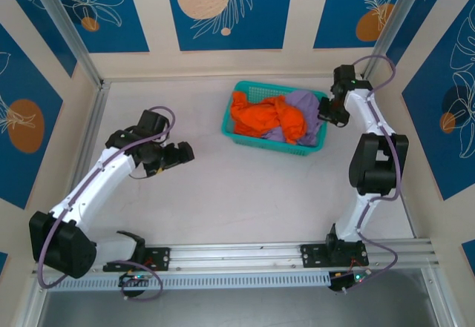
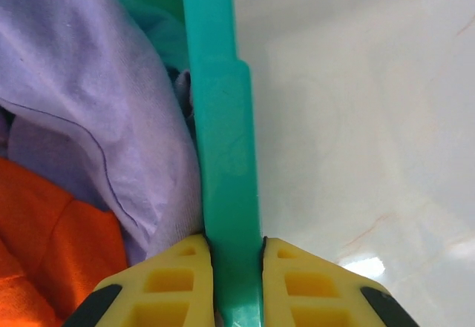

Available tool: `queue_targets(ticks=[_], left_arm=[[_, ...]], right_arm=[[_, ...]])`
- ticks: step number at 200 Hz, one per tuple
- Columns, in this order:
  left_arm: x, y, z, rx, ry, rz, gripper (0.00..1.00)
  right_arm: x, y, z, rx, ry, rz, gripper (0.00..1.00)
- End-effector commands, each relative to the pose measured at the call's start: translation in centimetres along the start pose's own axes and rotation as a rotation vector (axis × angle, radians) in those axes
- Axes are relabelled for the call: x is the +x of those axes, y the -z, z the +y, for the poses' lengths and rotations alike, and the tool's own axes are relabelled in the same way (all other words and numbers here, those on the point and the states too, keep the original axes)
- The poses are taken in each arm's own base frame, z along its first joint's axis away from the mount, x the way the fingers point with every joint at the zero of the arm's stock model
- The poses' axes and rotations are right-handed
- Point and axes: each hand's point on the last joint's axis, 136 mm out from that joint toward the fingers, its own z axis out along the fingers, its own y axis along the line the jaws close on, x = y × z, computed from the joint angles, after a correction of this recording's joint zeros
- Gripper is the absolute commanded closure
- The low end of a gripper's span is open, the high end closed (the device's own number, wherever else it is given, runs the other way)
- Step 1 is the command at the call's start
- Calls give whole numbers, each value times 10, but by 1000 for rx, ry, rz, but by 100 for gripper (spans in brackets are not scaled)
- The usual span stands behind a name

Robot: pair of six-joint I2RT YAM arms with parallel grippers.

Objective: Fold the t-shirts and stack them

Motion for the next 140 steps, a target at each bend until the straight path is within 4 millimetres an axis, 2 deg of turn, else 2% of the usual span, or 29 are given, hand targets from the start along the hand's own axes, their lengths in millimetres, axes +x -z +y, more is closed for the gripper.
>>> queue_targets(ticks=[1, 8, 21, 34, 45, 58, 66, 75, 89, 103, 121, 140], left_arm=[[0, 14, 1, -21, -26, -21, 3], [0, 14, 2, -24, -26, -17, 3], [1, 12, 0, -18, -30, -6, 3], [0, 9, -2, -9, -29, -2, 3], [-1, 6, -4, -2, -29, 1, 3], [-2, 3, -8, 11, -29, 10, 3], [-3, 0, -10, 20, -27, 16, 3], [-4, -3, -14, 32, -23, 25, 3], [-6, -9, -20, 50, -23, 44, 4], [-10, -17, -29, 75, -23, 65, 4], [-17, -26, -42, 110, -26, 81, 5], [-20, -37, -57, 144, -31, 104, 5]], right_arm=[[-41, 8, -20, 87, 24, -71, 93], [-53, 11, -26, 100, -6, -75, 88], [-72, 23, -37, 113, -87, -76, 67], [-88, 38, -42, 80, -161, -78, 55], [-99, 52, -43, 47, -219, -122, 40], [-106, 68, -40, -9, -283, -158, 30], [-104, 74, -35, -33, -314, -155, 29], [-99, 80, -18, -102, -322, -137, 29], [-88, 86, 25, -211, -247, -125, 29], [-68, 83, 62, -251, -164, -104, 29], [-40, 64, 98, -269, -105, -34, 28], [-16, 37, 121, -218, -60, 41, 27]])
